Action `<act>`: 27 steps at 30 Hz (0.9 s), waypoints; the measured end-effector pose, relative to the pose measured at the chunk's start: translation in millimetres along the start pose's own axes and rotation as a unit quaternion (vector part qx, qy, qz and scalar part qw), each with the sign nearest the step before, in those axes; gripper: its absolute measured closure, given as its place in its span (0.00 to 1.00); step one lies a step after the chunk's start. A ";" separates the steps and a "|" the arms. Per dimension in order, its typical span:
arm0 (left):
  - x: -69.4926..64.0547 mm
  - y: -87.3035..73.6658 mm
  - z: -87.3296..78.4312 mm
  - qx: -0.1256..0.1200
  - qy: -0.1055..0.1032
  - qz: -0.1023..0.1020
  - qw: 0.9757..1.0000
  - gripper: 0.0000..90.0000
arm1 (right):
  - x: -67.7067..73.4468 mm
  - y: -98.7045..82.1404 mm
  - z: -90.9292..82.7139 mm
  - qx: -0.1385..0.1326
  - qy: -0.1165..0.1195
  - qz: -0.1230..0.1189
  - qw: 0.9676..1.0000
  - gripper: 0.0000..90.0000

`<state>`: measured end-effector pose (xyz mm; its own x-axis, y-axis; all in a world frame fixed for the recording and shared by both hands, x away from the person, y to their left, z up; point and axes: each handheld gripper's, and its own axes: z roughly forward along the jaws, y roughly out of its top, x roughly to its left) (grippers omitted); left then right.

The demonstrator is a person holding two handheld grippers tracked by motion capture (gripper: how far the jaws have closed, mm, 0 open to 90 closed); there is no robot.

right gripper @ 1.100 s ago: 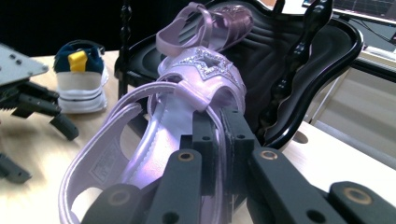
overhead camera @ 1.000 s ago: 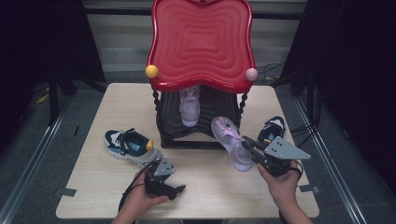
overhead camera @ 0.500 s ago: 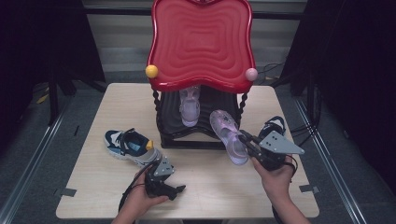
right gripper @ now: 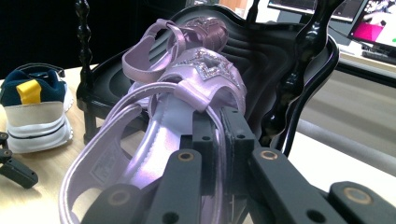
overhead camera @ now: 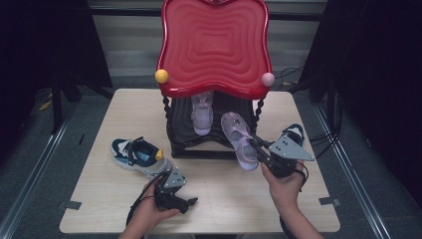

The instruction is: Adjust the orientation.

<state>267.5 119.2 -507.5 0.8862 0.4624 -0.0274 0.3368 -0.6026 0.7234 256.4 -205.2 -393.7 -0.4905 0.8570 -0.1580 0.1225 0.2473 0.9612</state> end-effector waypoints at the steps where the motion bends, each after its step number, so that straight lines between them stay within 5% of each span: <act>1: 0.0 0.0 0.0 0.000 0.000 0.000 1.000 0.17 | 0.3 -0.1 0.8 0.001 -0.003 0.000 1.000 0.94; 27: 0.1 0.0 0.0 0.000 0.000 0.000 1.000 0.17 | 17.5 15.5 33.6 -0.011 -0.080 0.012 0.997 0.95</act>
<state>267.6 119.2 -507.5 0.8866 0.4617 -0.0274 0.3364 -0.6029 0.7234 278.7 -171.3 -389.2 -0.3440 0.9238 -0.1679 0.1128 0.2182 0.9694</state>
